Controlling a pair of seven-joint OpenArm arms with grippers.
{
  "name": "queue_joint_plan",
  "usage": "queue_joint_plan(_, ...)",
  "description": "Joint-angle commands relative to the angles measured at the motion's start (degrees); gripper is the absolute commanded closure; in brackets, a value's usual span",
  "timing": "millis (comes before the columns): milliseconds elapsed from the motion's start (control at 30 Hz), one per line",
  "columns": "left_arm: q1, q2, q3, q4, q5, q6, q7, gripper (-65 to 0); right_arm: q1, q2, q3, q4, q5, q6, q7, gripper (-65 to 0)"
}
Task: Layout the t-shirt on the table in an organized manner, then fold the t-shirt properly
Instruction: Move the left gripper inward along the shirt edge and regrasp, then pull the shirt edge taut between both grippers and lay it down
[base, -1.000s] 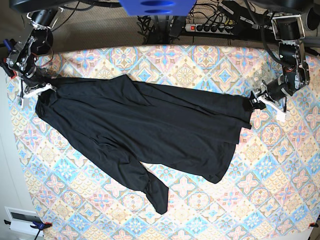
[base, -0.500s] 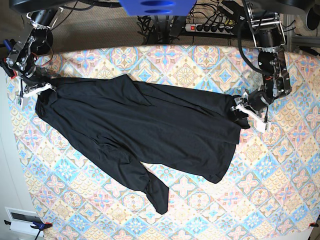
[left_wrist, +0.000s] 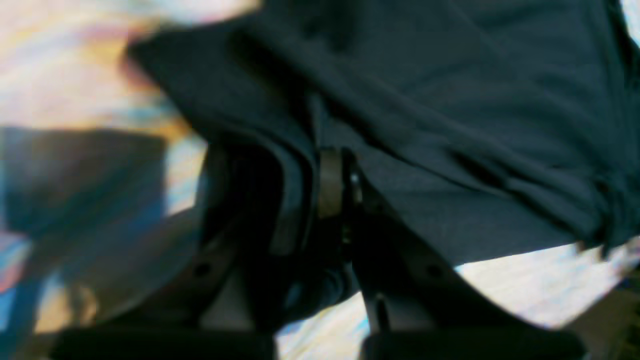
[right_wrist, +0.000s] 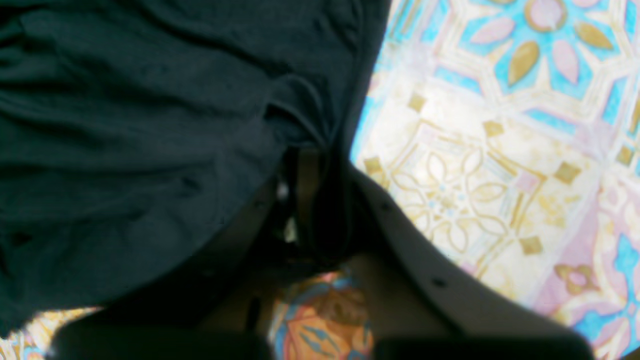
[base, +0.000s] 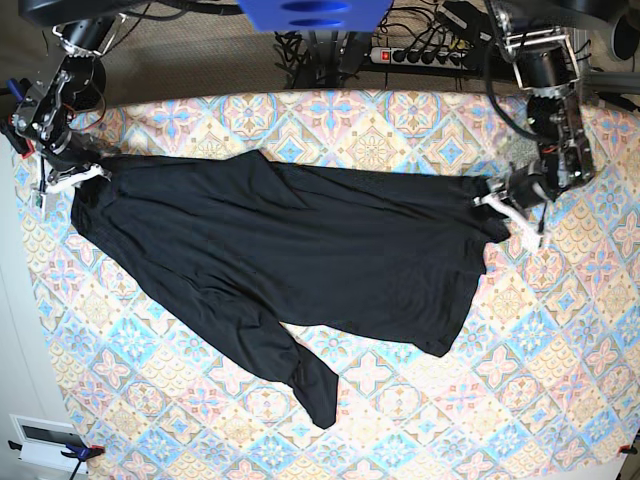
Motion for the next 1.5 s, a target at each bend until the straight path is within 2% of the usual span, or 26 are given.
queue_joint_plan(0,0.93,-1.56,-0.41,2.49,0.97,0.23,0.49,0.0,0.44,1.32,0.39,1.22,0.81,0.33,0.5,-0.1)
queue_joint_plan(133,6.82,-5.25,-0.5,8.03,-3.17,0.23,0.14,0.0,0.44,1.23,0.39,2.98,0.81,2.53,-1.08,-0.1)
queue_joint_plan(233,10.68,-6.92,-2.61,9.61,-4.66,0.23,0.14,0.0,0.35,1.23,0.39,4.65,0.73,2.62,-2.05,-0.1)
queue_joint_plan(500,19.21,-7.01,-8.06,10.58,-4.48,0.23,0.05,0.0,-3.87,1.23,0.39,5.17,0.55,2.62,-2.93,-0.1)
queue_joint_plan(667,20.09,-6.57,-7.71,10.75,-4.13,0.23,-0.03,0.0,-6.24,1.23,0.39,5.17,0.55,2.62,-2.84,-0.1)
queue_joint_plan(767,19.65,-5.16,-7.71,10.75,-4.05,0.4,-0.39,-0.2,-7.47,1.23,0.39,5.17,0.55,2.62,-2.84,-0.2)
queue_joint_plan(833,18.6,-4.72,-6.74,10.67,-2.99,0.58,-0.83,-0.2,-7.65,1.23,0.39,5.17,0.55,2.62,-2.93,-2.2)
queue_joint_plan(933,17.8,-4.55,-4.72,10.67,0.17,0.58,-0.83,-0.9,-7.65,1.23,0.56,5.61,0.55,2.53,-2.93,-8.5)
queue_joint_plan(1100,17.19,-3.23,-4.89,10.67,1.93,0.58,-0.65,-9.8,-9.23,-0.53,0.91,10.54,0.55,2.44,-3.11,-15.0)
queue_joint_plan(1300,17.36,-3.49,-5.16,10.75,1.32,0.58,1.46,-21.8,-10.11,-1.58,1.0,13.61,0.46,2.35,-2.93,-15.4)
queue_joint_plan(1467,17.45,-3.49,-12.01,10.84,1.41,0.58,3.57,-26.6,-10.73,-1.58,2.06,14.67,-0.59,2.26,-2.93,-15.5)
